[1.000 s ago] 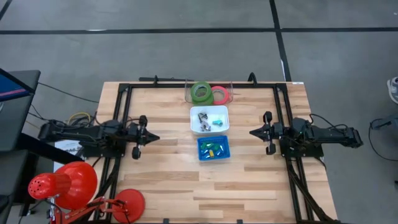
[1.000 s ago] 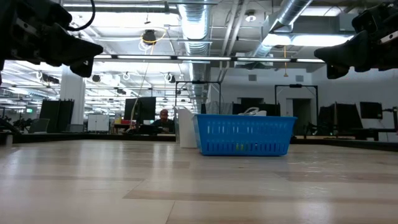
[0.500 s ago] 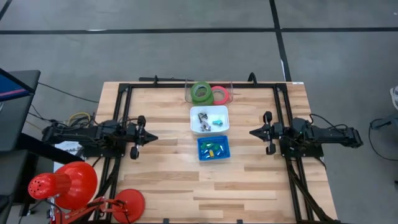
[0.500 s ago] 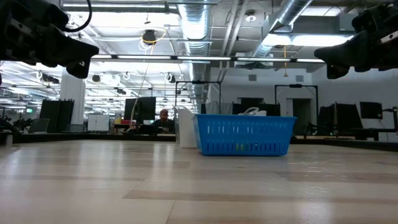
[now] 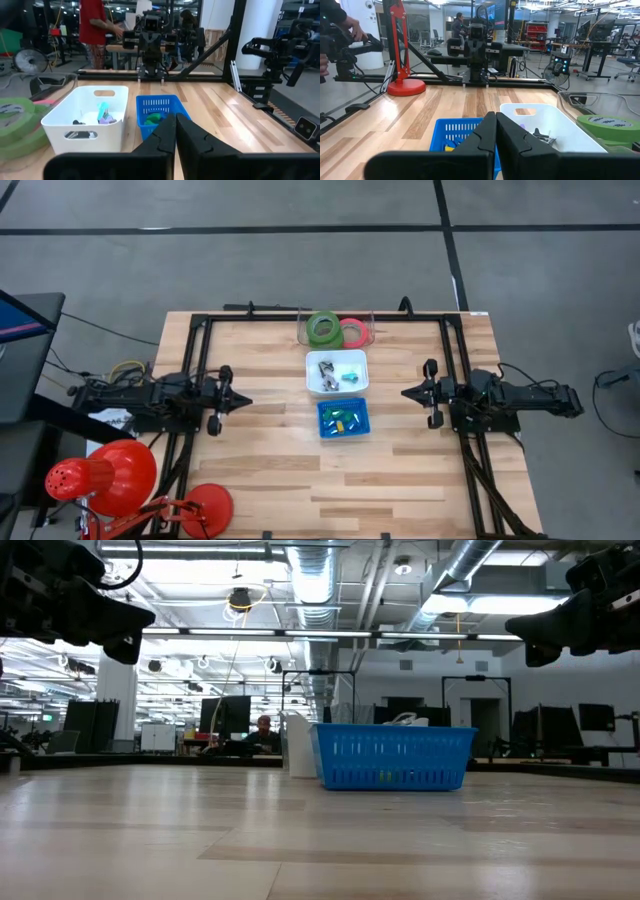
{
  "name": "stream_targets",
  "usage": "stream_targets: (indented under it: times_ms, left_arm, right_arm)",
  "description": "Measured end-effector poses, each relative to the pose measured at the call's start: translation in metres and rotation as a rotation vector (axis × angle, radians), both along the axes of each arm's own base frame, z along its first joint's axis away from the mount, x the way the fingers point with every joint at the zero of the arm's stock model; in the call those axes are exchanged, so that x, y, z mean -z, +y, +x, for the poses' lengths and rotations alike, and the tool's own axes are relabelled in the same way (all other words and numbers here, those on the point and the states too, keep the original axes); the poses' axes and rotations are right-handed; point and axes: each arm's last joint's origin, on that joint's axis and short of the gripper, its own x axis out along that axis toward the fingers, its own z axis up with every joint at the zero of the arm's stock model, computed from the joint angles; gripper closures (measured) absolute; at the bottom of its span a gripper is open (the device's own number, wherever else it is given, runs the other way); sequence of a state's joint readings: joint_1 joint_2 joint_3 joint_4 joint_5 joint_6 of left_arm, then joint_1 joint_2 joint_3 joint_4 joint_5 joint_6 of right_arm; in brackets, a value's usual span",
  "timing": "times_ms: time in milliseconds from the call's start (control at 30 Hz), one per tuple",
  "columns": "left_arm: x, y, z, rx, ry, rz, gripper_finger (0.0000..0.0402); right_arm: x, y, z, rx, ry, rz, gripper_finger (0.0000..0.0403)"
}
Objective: Pick and place Stapler, Stapler remover, tape
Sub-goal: Return to Home Position
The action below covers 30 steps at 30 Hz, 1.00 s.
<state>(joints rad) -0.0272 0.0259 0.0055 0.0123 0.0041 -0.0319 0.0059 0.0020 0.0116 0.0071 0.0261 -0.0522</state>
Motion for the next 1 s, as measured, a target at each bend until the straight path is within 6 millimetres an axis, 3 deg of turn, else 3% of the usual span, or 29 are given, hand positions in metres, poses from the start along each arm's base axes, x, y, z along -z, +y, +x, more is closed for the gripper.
stream_targets:
  times_ms: [1000]
  left_arm:
    - [-0.0014, 0.0000, -0.0003, 0.000, -0.015, 0.000, 0.0398]
  right_arm:
    - [0.0001, 0.0000, 0.0000, 0.000, 0.000, 0.000, 0.0402]
